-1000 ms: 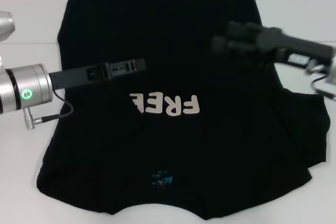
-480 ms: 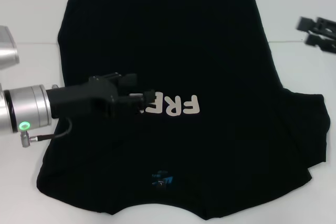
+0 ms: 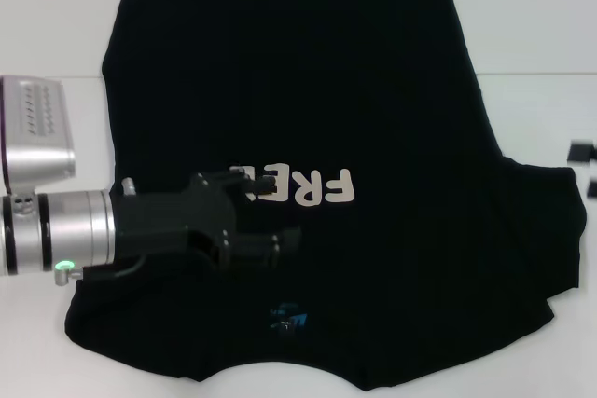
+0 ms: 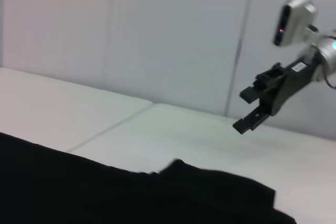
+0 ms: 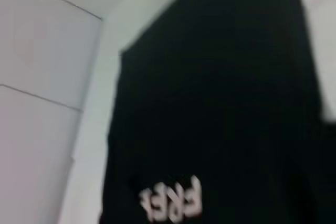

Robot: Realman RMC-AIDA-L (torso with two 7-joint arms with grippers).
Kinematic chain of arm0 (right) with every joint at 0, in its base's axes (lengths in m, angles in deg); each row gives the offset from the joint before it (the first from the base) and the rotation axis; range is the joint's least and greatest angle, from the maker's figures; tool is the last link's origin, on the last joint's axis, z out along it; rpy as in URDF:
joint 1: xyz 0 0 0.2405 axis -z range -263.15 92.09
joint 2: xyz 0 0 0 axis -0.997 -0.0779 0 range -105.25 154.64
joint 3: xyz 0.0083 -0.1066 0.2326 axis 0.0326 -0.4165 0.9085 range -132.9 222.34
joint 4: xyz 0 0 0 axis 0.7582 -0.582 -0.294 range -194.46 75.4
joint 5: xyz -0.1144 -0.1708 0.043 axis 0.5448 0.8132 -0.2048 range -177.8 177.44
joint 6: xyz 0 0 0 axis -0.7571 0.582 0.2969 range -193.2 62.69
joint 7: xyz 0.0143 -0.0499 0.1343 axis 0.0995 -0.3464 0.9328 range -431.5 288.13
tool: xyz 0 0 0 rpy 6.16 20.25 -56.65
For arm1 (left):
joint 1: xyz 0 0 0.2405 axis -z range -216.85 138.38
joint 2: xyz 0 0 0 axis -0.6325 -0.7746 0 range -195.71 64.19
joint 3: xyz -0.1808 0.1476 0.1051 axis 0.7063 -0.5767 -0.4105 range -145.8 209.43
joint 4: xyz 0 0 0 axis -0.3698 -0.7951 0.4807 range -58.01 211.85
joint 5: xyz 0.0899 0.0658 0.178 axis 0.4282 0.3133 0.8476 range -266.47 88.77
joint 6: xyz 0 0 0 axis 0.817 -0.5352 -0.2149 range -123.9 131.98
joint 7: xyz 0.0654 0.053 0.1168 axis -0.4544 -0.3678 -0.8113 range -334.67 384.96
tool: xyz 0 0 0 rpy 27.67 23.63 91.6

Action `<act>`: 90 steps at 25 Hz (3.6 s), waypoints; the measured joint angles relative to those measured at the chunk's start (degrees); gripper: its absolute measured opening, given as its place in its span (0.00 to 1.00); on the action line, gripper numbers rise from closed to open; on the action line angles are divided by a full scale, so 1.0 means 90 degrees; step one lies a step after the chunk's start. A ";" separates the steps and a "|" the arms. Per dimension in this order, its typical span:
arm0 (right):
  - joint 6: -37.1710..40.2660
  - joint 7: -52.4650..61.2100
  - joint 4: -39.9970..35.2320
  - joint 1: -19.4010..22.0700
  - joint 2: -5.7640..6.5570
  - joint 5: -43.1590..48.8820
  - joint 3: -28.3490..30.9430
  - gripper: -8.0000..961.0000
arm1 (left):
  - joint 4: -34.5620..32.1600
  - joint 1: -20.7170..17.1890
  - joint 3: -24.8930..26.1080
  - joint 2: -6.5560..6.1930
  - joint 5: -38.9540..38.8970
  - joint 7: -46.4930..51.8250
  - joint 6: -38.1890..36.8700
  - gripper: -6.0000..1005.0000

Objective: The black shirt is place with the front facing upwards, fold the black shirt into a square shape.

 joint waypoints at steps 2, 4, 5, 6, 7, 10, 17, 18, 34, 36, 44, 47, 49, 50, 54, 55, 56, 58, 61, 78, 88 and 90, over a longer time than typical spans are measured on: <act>0.0161 0.0218 -0.0002 0.0006 0.0033 0.0387 0.0112 0.95 | 0.0001 -0.0023 -0.0089 0.0011 0.0005 -0.0169 -0.0009 0.86; 0.0291 0.0371 -0.0002 0.0007 0.0059 0.0731 0.0225 0.95 | 0.0001 -0.0049 -0.0122 0.0030 0.0010 -0.0326 -0.0023 0.86; 0.0350 0.0433 -0.0002 0.0008 0.0072 0.0906 0.0292 0.95 | 0.0002 -0.0067 -0.0129 0.0051 0.0010 -0.0488 -0.0051 0.86; 0.0402 0.0482 -0.0002 0.0011 0.0087 0.1073 0.0370 0.95 | 0.0002 -0.0067 -0.0129 0.0051 0.0010 -0.0488 -0.0051 0.86; 0.0443 0.0508 0.0001 0.0018 0.0090 0.1208 0.0460 0.95 | 0.0002 -0.0079 -0.0139 0.0059 0.0010 -0.0571 -0.0064 0.86; 0.0520 0.0534 0.0047 0.0080 0.0094 0.1537 0.0719 0.95 | 0.0002 -0.0100 -0.0274 0.0071 0.0010 -0.0703 -0.0071 0.86; 0.0494 0.0549 0.0079 0.0115 0.0029 0.1744 0.0734 0.95 | -0.0002 -0.0131 -0.0384 0.0143 0.0010 -0.0968 -0.0076 0.86; 0.0452 0.0537 0.0097 0.0098 0.0011 0.1754 0.0720 0.95 | -0.0003 -0.0131 -0.0385 0.0146 0.0009 -0.0967 -0.0076 0.86; -0.0405 0.0391 0.0473 -0.0430 -0.0324 0.2406 0.0339 0.95 | 0.0006 -0.0136 -0.0317 0.0156 -0.0049 -0.0930 -0.0072 0.86; -0.0417 0.0389 0.0471 -0.0431 -0.0327 0.2395 0.0367 0.94 | 0.0008 -0.0127 -0.0314 0.0156 -0.0053 -0.0929 -0.0067 0.86; -0.0784 0.0274 0.0508 -0.0477 -0.0404 0.2370 0.0391 0.87 | -0.0007 -0.0135 -0.0303 0.0156 -0.0053 -0.0930 -0.0026 0.86; -0.0980 0.0240 0.0533 -0.0498 -0.0481 0.2369 0.0391 0.77 | -0.0008 -0.0135 -0.0262 0.0156 -0.0053 -0.0931 -0.0016 0.86; -0.1065 0.0224 0.0535 -0.0503 -0.0529 0.2369 0.0391 0.60 | -0.0008 -0.0134 -0.0235 0.0152 -0.0053 -0.0932 -0.0016 0.86; -0.1083 0.0218 0.0535 -0.0503 -0.0546 0.2369 0.0390 0.53 | -0.0009 -0.0134 -0.0230 0.0148 -0.0053 -0.0932 -0.0018 0.86; -0.1187 0.0212 0.0529 -0.0478 -0.0603 0.2369 0.0391 0.30 | -0.0008 -0.0139 -0.0220 0.0130 -0.0052 -0.0932 -0.0042 0.86; -0.1187 0.0212 0.0529 -0.0478 -0.0603 0.2369 0.0391 0.27 | -0.0008 -0.0142 -0.0217 0.0124 -0.0053 -0.0932 -0.0042 0.86; -0.1203 0.0211 0.0528 -0.0472 -0.0613 0.2369 0.0391 0.23 | -0.0009 -0.0142 -0.0216 0.0120 -0.0053 -0.0932 -0.0035 0.86; -0.1211 0.0211 0.0510 -0.0457 -0.0634 0.2369 0.0391 0.16 | -0.0009 -0.0139 -0.0215 0.0119 -0.0053 -0.0932 -0.0024 0.86; -0.1217 0.0187 0.0494 -0.0436 -0.0650 0.2369 0.0421 0.09 | -0.0009 -0.0111 -0.0213 0.0117 -0.0053 -0.0932 -0.0005 0.86; -0.1632 -0.0750 0.0373 -0.0421 -0.0734 0.2225 0.1314 0.02 | -0.0008 -0.0097 -0.0045 0.0106 -0.0063 -0.0921 -0.0055 0.86; -0.2105 -0.1114 -0.0203 -0.0409 -0.0947 0.2233 0.1232 0.02 | 0.0004 -0.0124 0.0020 0.0106 -0.0063 -0.0916 -0.0073 0.86; -0.2163 -0.1250 -0.0360 -0.0409 -0.1018 0.2216 0.1251 0.02 | 0.0013 -0.0123 0.0025 0.0106 -0.0063 -0.0915 -0.0075 0.86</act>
